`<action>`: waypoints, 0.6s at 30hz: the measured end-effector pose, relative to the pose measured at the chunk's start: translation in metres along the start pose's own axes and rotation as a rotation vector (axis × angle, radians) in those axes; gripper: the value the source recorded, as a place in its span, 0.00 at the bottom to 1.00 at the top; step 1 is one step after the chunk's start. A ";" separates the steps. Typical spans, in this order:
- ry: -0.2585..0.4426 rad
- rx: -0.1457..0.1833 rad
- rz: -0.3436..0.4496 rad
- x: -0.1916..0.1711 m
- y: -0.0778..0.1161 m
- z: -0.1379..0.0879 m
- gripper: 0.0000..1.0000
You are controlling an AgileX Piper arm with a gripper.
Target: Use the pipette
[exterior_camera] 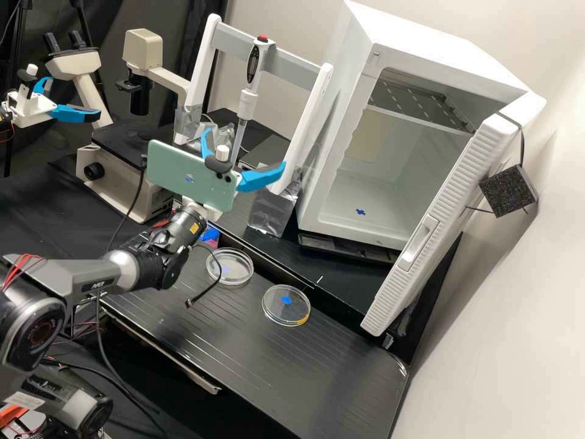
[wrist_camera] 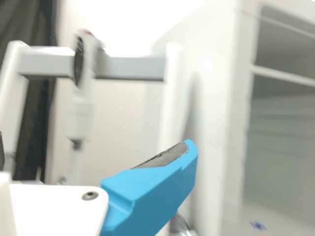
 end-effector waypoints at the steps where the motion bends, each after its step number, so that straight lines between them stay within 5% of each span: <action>1: 0.015 -0.006 -0.009 0.004 0.000 -0.006 1.00; 7: 0.069 -0.021 -0.075 0.033 -0.003 -0.035 1.00; 12: 0.036 -0.021 -0.123 0.060 -0.007 -0.038 1.00; 18: -0.005 -0.064 -0.163 0.094 -0.011 -0.037 1.00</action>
